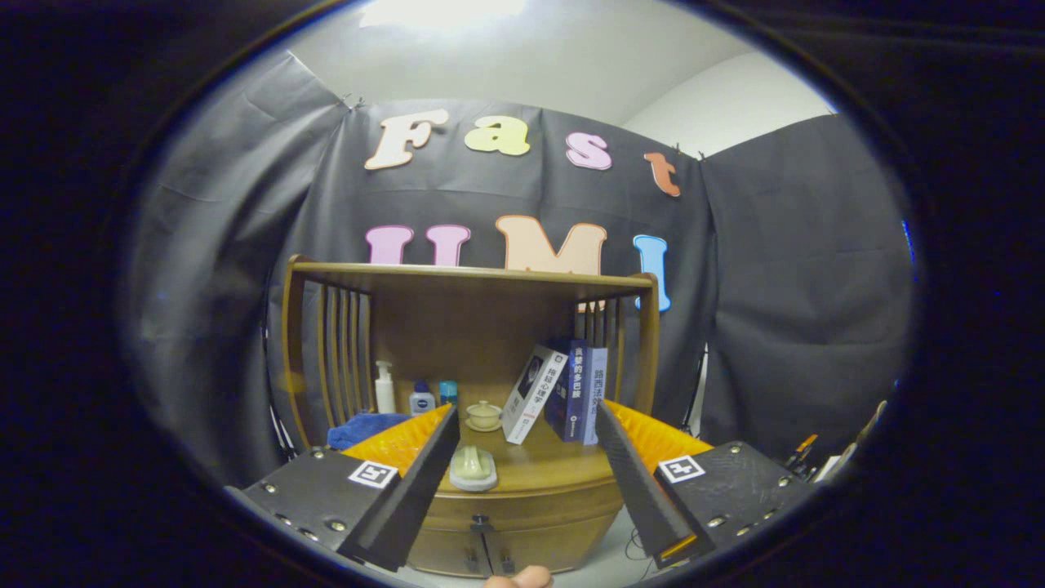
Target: Pull open the drawer, take out the items inside it, and place them on the countertop above the cabinet.
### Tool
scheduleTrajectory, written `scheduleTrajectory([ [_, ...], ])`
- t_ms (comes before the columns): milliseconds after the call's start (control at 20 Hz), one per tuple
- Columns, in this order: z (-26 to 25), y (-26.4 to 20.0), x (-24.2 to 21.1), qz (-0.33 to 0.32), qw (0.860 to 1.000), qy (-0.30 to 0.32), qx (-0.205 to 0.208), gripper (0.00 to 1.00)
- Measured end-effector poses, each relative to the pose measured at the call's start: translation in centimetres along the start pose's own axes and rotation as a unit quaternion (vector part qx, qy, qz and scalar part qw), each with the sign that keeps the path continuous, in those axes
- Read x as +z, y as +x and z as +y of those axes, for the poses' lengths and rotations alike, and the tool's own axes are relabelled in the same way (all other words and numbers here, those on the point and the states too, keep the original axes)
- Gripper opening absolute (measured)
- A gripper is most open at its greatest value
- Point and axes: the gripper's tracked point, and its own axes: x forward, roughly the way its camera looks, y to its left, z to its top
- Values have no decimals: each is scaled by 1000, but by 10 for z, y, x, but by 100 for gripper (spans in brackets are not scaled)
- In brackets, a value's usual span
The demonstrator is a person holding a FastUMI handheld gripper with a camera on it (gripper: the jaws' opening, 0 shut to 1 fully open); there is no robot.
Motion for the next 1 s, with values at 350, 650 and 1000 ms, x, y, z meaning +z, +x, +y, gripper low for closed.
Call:
scheduleTrajectory([
  [350,-8,-1,-7,5,1000,8,0,100],
  [650,-9,-2,-10,6,1000,12,2,100],
  [1000,-8,-2,-10,5,1000,13,6,100],
])
